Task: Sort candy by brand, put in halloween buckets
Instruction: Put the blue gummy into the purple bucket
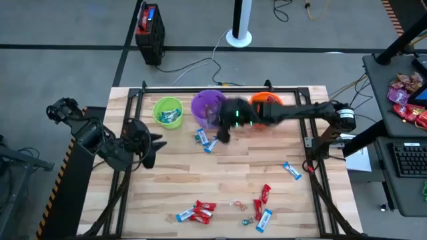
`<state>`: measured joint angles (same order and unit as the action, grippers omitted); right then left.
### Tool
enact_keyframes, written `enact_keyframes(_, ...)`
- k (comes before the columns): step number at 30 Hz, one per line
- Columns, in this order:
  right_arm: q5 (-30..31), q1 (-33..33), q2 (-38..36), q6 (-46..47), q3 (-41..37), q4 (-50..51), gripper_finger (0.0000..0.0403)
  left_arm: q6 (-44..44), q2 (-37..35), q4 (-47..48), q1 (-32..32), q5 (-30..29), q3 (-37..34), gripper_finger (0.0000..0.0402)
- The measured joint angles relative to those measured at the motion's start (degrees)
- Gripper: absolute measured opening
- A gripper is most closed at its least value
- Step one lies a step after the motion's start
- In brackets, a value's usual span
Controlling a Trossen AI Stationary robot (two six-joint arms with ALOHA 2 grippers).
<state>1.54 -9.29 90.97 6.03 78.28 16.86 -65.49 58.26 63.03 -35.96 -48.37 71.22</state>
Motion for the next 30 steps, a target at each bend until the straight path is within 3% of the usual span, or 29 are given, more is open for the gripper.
enact_keyframes(4,-0.44,-5.92,3.24,-1.06,7.14,0.63,0.0012,2.48,-0.93,0.05,5.10,-1.32,0.02,0.0154)
enact_keyframes(7,-4.99,-10.00,6.97,-0.56,12.59,3.56,0.0012,3.64,-1.28,0.08,9.18,-1.34,0.02,0.0154)
enact_keyframes(14,-8.43,-15.58,13.38,-0.74,23.90,26.01,0.0012,3.91,-1.59,0.38,14.27,-1.17,1.22,0.0154)
enact_keyframes(17,-10.43,-16.82,14.71,-3.01,26.41,30.52,0.0012,4.72,-1.92,1.37,16.21,-1.04,2.31,0.0154)
enact_keyframes(25,-12.61,-17.75,18.25,-7.33,28.94,29.44,0.0012,7.70,-3.76,2.36,23.76,-1.12,3.93,0.0154)
enact_keyframes(30,-12.68,-17.75,21.66,-9.07,30.53,29.23,0.0013,6.36,-4.22,2.31,24.91,-1.12,4.11,0.0154)
